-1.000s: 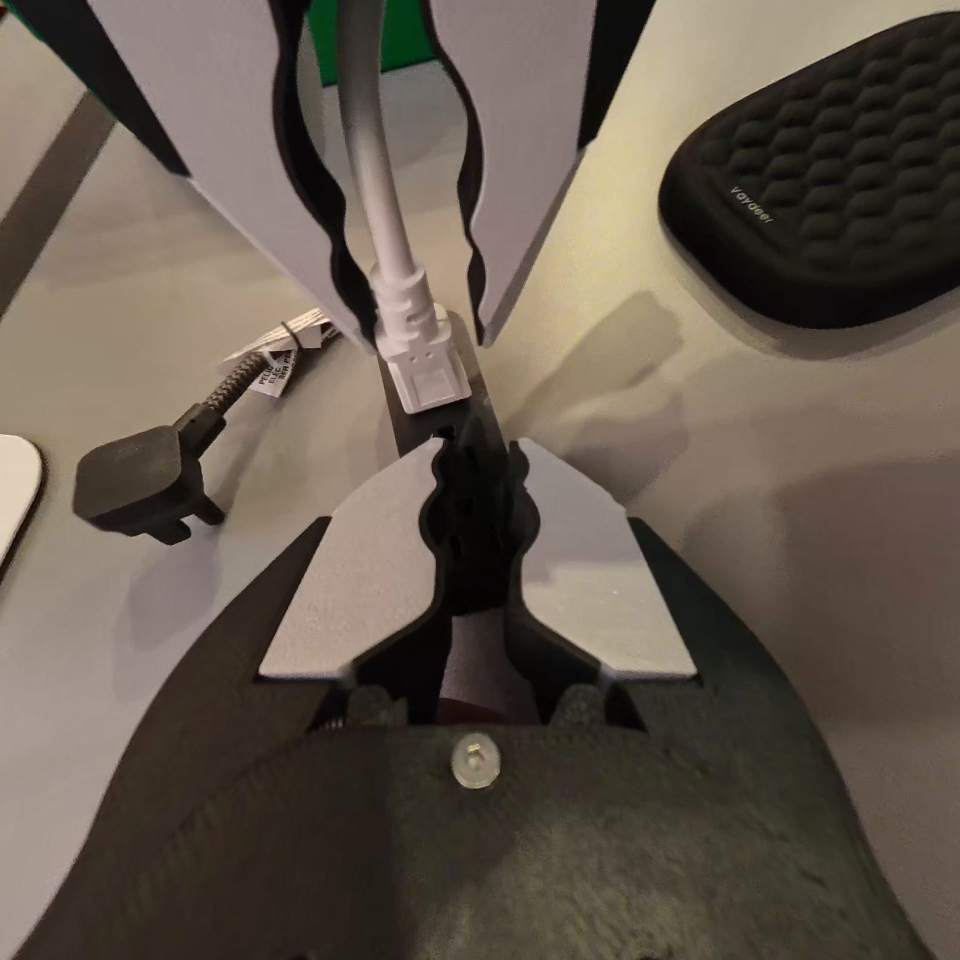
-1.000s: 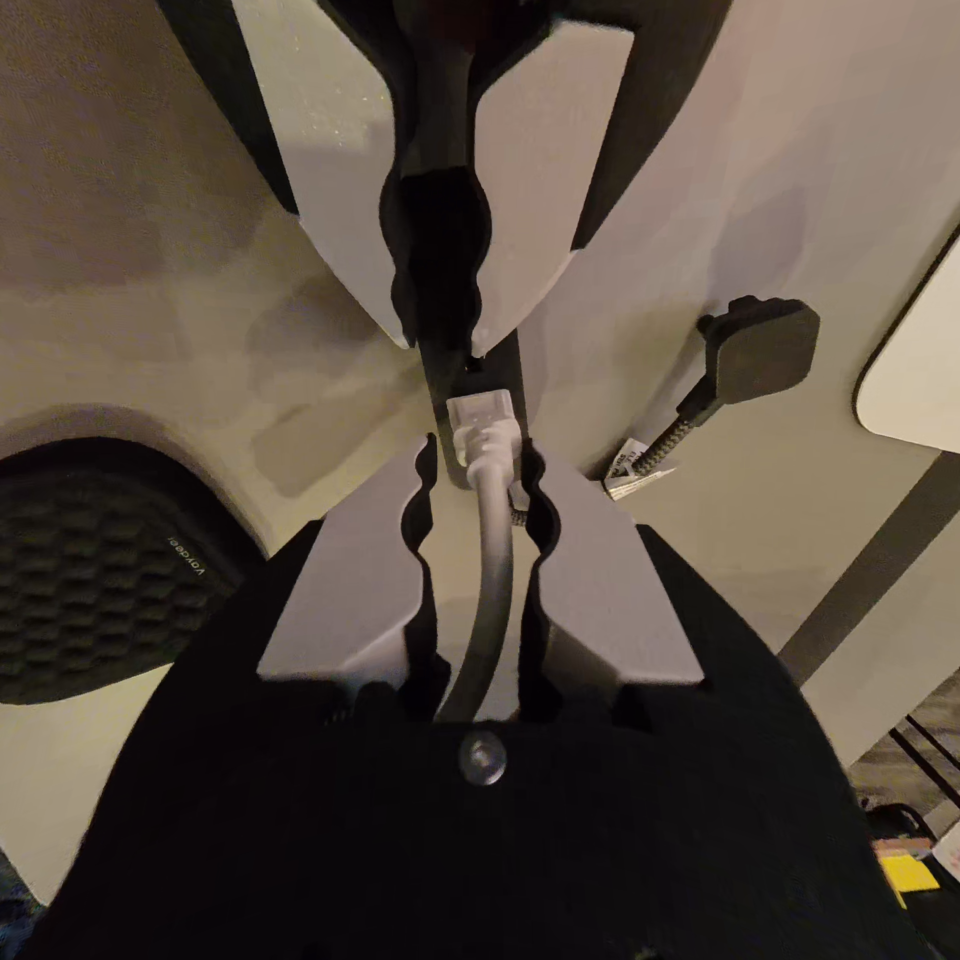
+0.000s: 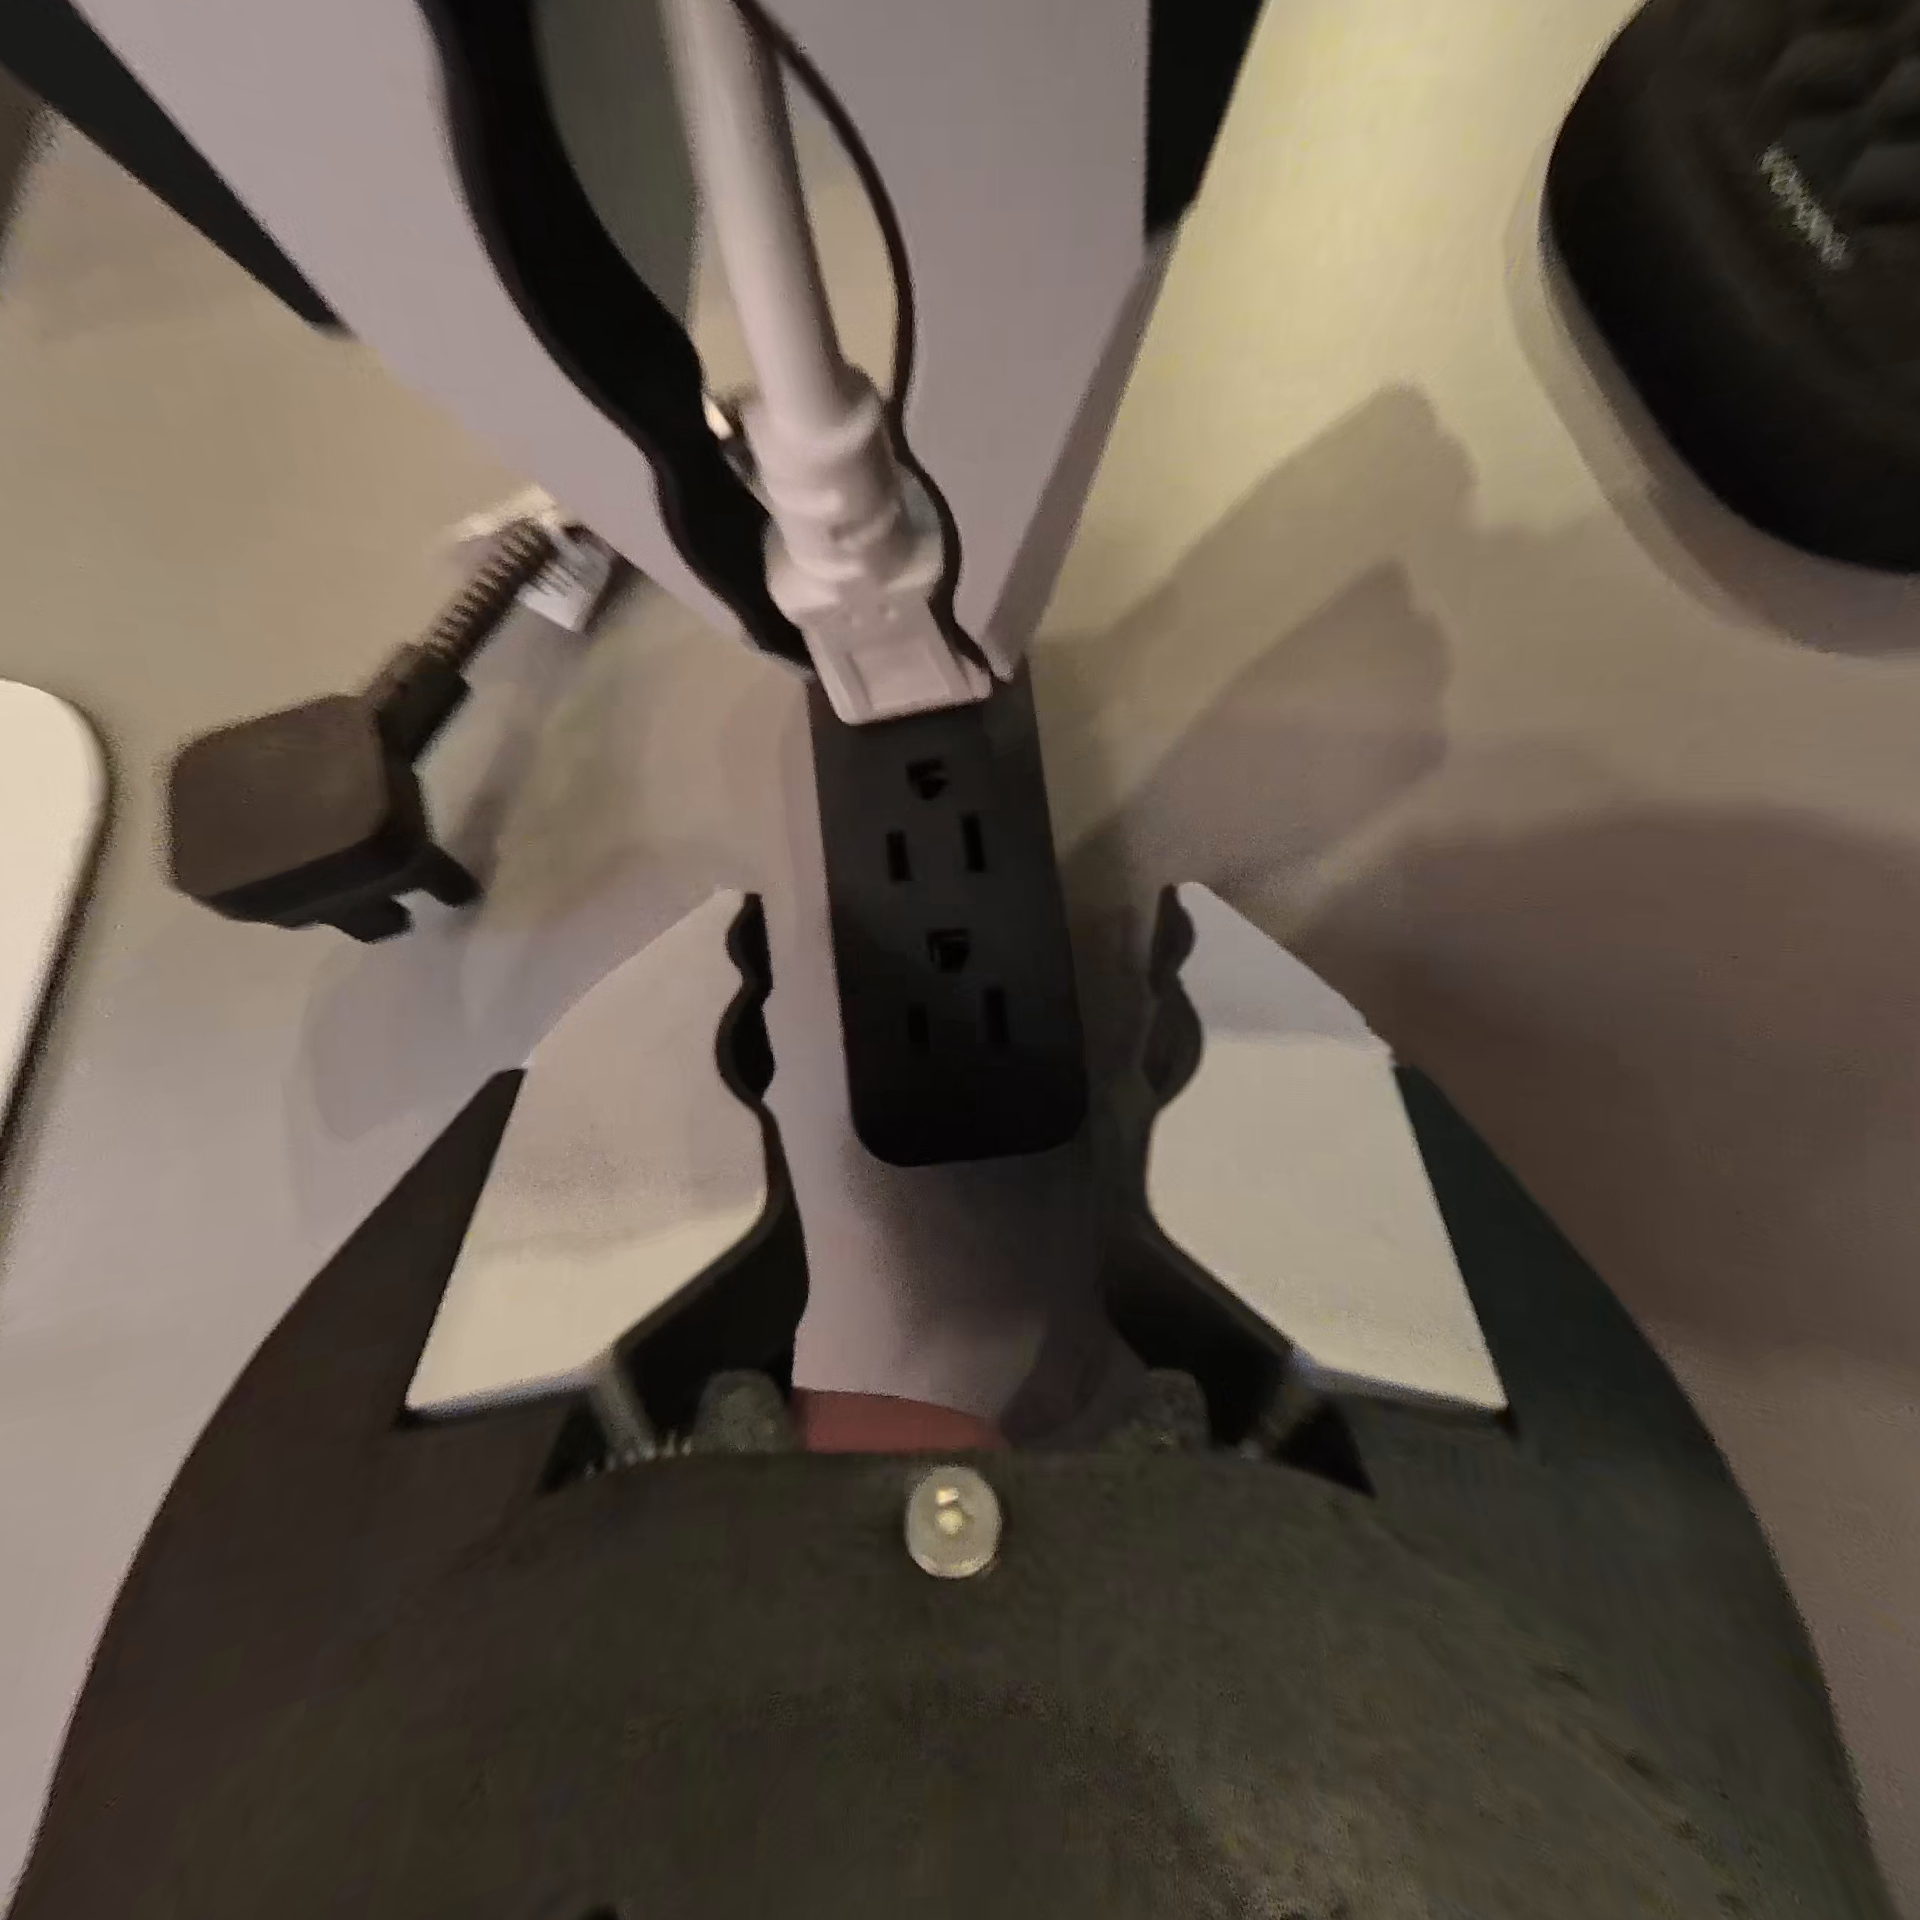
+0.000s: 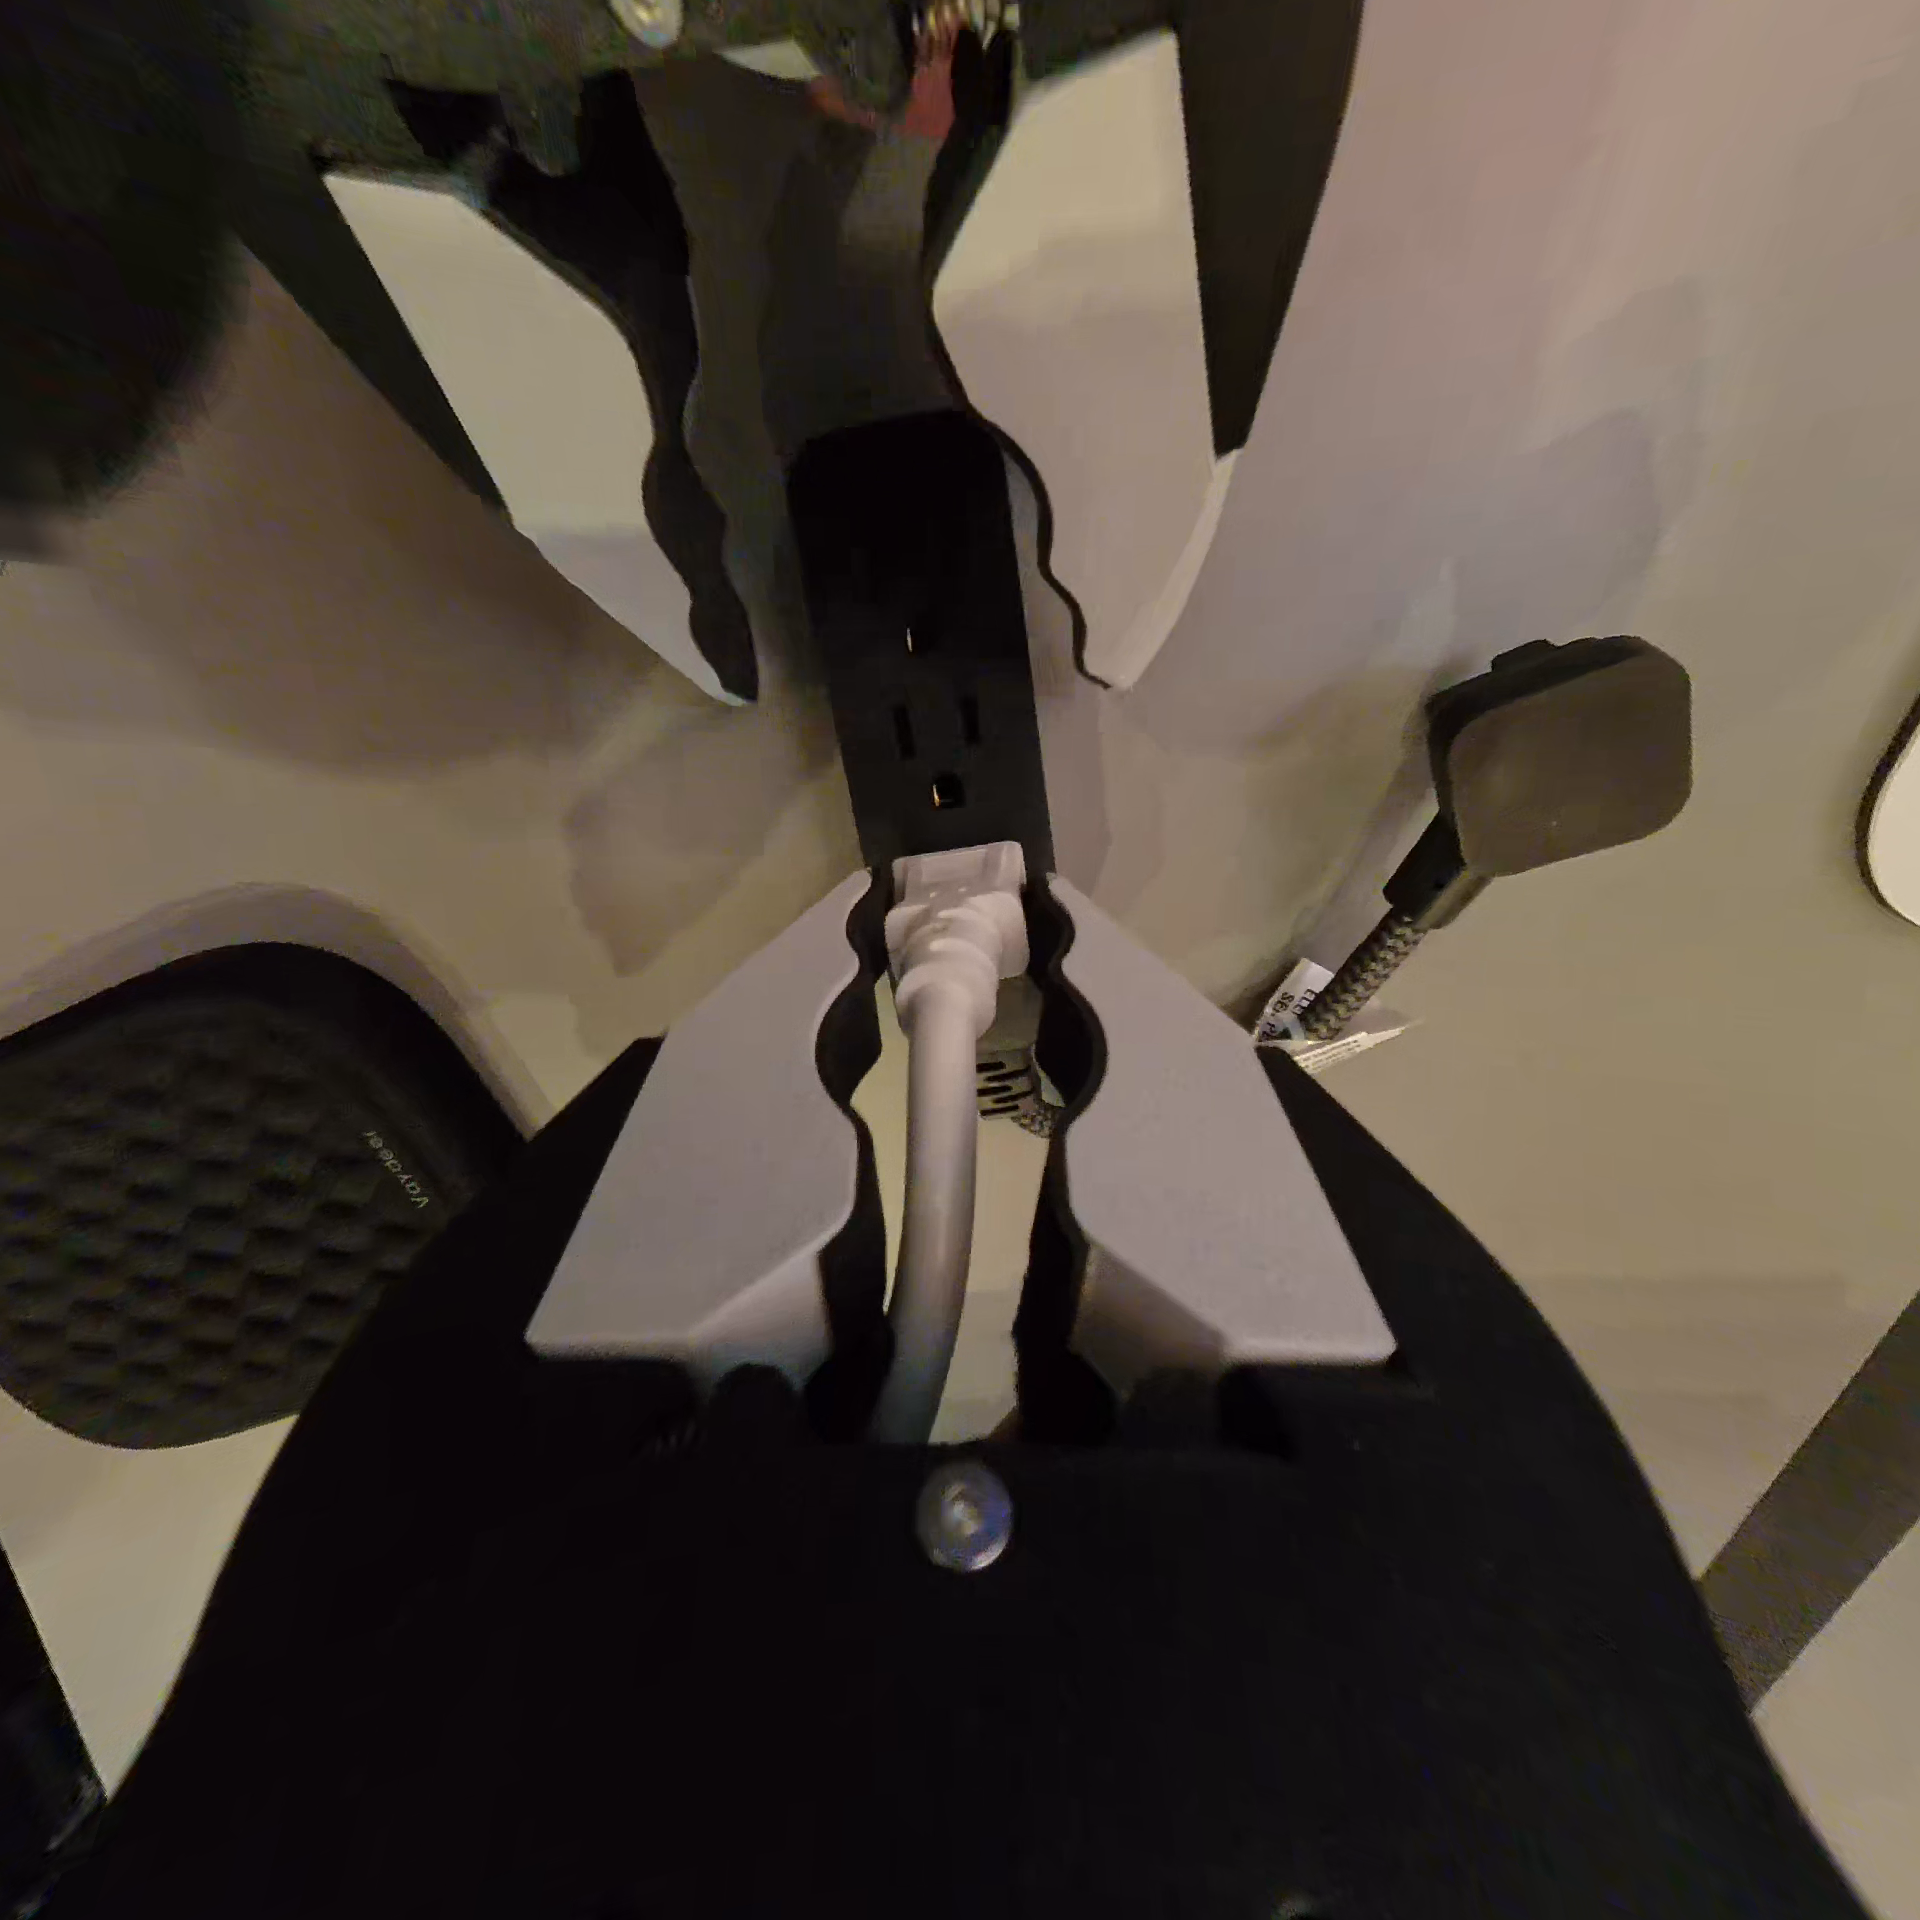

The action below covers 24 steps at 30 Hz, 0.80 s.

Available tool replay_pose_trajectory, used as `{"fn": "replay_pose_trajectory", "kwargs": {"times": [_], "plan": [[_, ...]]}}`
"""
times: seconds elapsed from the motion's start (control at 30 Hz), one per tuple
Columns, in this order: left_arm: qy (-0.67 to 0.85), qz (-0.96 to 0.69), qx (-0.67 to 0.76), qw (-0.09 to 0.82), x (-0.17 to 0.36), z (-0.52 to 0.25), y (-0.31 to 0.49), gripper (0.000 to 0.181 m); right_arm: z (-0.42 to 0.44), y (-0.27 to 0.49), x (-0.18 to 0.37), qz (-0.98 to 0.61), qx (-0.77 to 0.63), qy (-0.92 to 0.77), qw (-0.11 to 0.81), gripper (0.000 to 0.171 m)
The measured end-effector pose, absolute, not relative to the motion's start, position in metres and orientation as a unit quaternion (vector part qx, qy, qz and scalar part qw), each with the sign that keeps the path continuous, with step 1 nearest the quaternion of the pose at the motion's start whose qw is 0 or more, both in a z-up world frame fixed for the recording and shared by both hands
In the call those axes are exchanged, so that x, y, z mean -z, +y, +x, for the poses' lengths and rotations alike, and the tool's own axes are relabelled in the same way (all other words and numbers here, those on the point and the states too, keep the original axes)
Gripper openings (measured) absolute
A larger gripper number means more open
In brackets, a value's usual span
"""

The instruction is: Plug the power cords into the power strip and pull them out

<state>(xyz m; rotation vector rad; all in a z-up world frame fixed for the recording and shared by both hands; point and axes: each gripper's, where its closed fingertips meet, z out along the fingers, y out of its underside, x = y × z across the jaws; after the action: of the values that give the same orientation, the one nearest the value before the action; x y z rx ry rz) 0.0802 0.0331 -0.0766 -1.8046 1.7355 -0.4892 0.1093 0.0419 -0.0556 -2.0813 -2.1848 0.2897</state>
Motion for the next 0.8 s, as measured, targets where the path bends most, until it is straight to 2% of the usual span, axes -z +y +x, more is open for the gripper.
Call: {"fn": "replay_pose_trajectory", "kwargs": {"times": [0.03,0.17,0.5,0.8], "plan": [[0.66,-0.68,0.179,0.265,0.083,0.076,0.029,0.072,0.109,0.042,0.056,-0.688,-0.097,-0.717,0.056,0.023],[0.682,-0.674,0.14,0.247,0.08,0.066,0.036,0.044,0.106,0.044,0.056,-0.7,-0.1,-0.705,0.056,0.023],[0.742,-0.64,0.082,0.182,0.066,0.059,0.048,0.04,0.092,0.052,0.055,-0.726,-0.108,-0.677,0.058,0.022],[0.766,-0.626,0.067,0.132,0.075,0.051,0.049,0.042,0.089,0.055,0.056,-0.74,-0.121,-0.658,0.072,0.023]]}}
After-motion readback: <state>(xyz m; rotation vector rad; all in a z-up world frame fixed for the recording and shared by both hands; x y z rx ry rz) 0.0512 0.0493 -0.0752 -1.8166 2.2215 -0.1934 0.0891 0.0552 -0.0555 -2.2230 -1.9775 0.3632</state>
